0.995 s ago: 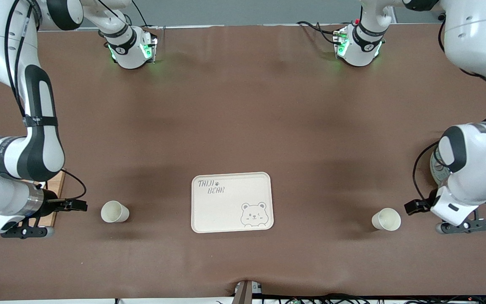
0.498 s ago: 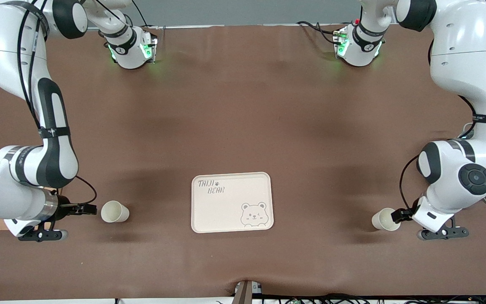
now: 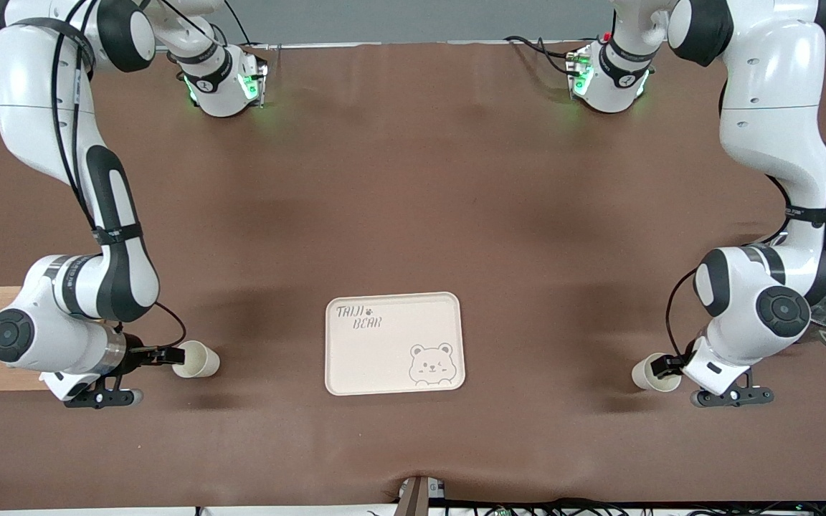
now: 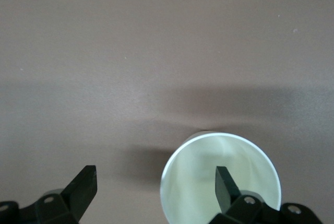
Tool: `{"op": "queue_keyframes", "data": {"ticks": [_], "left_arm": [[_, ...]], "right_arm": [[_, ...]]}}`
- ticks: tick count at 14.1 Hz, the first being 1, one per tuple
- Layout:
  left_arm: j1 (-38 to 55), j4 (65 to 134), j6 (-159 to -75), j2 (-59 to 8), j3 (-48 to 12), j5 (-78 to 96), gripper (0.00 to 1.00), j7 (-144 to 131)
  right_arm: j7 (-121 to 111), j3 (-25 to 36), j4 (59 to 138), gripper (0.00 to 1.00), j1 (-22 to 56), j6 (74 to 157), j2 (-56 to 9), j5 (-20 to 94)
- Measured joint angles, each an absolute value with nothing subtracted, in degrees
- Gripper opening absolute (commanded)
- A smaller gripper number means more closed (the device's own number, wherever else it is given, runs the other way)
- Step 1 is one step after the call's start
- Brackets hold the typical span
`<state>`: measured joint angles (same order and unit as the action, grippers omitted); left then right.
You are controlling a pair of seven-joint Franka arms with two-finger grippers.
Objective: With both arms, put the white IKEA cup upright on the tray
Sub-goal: 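Close the right gripper on its cup while the left gripper grasps its cup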
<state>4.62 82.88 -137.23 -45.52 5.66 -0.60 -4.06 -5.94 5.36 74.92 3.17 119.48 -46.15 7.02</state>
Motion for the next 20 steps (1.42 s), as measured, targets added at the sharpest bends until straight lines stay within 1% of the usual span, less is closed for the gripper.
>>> {"op": "queue_keyframes", "data": {"ticks": [1, 2, 3, 4, 7, 9, 10, 16, 17, 18, 20], "left_arm": [[4.67, 82.88, -137.25, -45.62, 5.64, -0.57, 0.80, -4.09], [4.67, 82.87, -137.25, -45.62, 5.63, -0.56, 0.66, -4.11], [4.64, 82.80, -137.25, -45.62, 5.63, -0.55, 0.50, -4.12], [4.59, 82.72, -137.25, -45.62, 5.64, -0.55, 0.40, -4.12], [4.50, 82.58, -137.25, -45.62, 5.64, -0.55, 0.16, -4.12], [4.52, 82.53, -137.25, -45.62, 5.64, -0.54, 0.02, -4.19], [4.52, 82.49, -137.27, -45.62, 5.63, -0.51, 0.00, -4.34], [4.89, 82.00, -137.40, -45.26, 5.40, 0.52, 0.00, -4.80], [5.07, 81.82, -137.40, -45.25, 5.39, 0.53, 0.00, -5.44], [5.43, 81.29, -137.40, -45.23, 5.39, 0.53, 0.00, -6.49], [6.35, 79.57, -136.29, -45.08, 5.38, 0.58, 0.00, -8.58]], "right_arm": [[-5.94, 5.35, 74.96, 1.00, 3.27, 119.48, -46.38, 7.02], [-5.94, 5.35, 74.97, 1.00, 3.34, 119.48, -46.73, 7.02], [-5.94, 5.34, 74.97, 1.00, 3.41, 119.53, -47.12, 7.02], [-5.94, 5.33, 74.97, 1.00, 3.48, 119.78, -47.45, 7.02], [-5.94, 5.33, 74.97, 1.00, 3.65, 120.41, -48.03, 7.02], [-5.94, 5.32, 74.99, 1.00, 3.73, 120.74, -48.42, 7.02], [-5.94, 5.30, 75.00, 1.00, 3.86, 121.04, -48.69, 7.02], [-5.94, 5.28, 75.01, 1.00, 4.64, 121.74, -49.25, 7.02], [-5.94, 5.28, 75.01, 0.93, 4.65, 121.76, -49.25, 7.02], [-5.94, 5.28, 75.01, 0.80, 4.65, 121.79, -49.26, 7.02], [-5.94, 5.28, 75.01, 0.63, 4.65, 121.84, -49.26, 7.02]]}}
